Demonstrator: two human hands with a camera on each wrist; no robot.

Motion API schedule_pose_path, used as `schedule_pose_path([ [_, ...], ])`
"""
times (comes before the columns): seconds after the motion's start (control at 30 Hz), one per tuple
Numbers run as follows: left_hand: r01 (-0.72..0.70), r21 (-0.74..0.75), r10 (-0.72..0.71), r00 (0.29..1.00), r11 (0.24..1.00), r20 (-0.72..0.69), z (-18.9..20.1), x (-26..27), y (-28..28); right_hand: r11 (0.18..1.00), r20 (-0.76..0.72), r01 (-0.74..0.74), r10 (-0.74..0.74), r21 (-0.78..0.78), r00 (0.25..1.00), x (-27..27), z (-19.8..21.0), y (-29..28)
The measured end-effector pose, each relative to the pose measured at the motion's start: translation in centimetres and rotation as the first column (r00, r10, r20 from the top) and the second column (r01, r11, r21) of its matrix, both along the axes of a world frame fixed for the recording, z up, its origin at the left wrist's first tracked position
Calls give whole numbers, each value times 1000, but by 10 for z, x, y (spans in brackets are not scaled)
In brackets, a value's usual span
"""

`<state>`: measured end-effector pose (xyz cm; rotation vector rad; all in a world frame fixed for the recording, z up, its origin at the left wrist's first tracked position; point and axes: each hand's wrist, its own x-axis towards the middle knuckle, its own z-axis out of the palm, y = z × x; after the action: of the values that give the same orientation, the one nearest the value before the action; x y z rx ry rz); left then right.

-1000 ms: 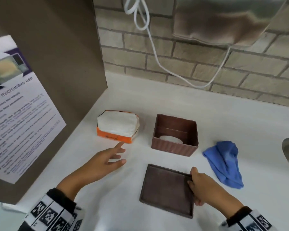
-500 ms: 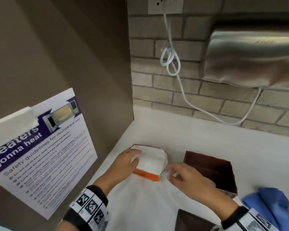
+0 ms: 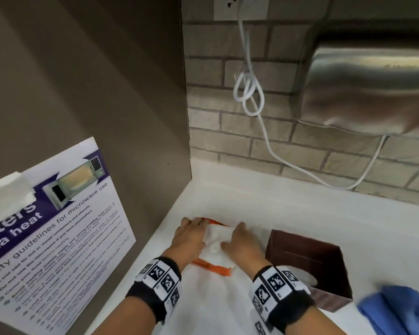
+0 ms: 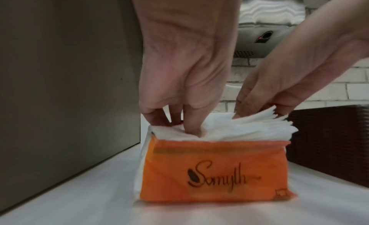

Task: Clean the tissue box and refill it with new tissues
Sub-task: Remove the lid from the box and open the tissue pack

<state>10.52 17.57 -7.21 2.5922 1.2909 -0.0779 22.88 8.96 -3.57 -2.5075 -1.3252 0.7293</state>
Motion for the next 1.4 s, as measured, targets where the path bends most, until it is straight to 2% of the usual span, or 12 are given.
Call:
schedule_pose_path([
  [0.13,38,-53,-46,986,998,-158,10,7,9,998,-5,-41,41,-53,999,5,-1,3],
  [0.3,101,21,-91,959,995,-267,19,17,12,991,21,-99,101,-92,995,7,-4,1],
  [0.5,199,91,-181,968,976,-173,18,12,11,995,-53,-68,64,-69,997,9,-4,1],
  [0.8,310,13,-308,949,951,-62,17,1,13,996,-96,-85,81,-40,992,12,-5,1],
  [1.0,266,-85,-273,959,960,-78,21,-2,13,993,-78,-98,103,68,992,7,-14,3],
  [1.07,253,-90,-260,962,963,-83,24,0,12,992,-83,-98,104,77,991,6,-16,3],
  [1.23,243,-84,-243,970,966,10,21,1,13,988,-85,-80,92,135,992,8,-20,3],
  [1.4,257,-40,-257,966,966,-15,19,-3,11,983,-98,-124,138,139,985,8,-18,1],
])
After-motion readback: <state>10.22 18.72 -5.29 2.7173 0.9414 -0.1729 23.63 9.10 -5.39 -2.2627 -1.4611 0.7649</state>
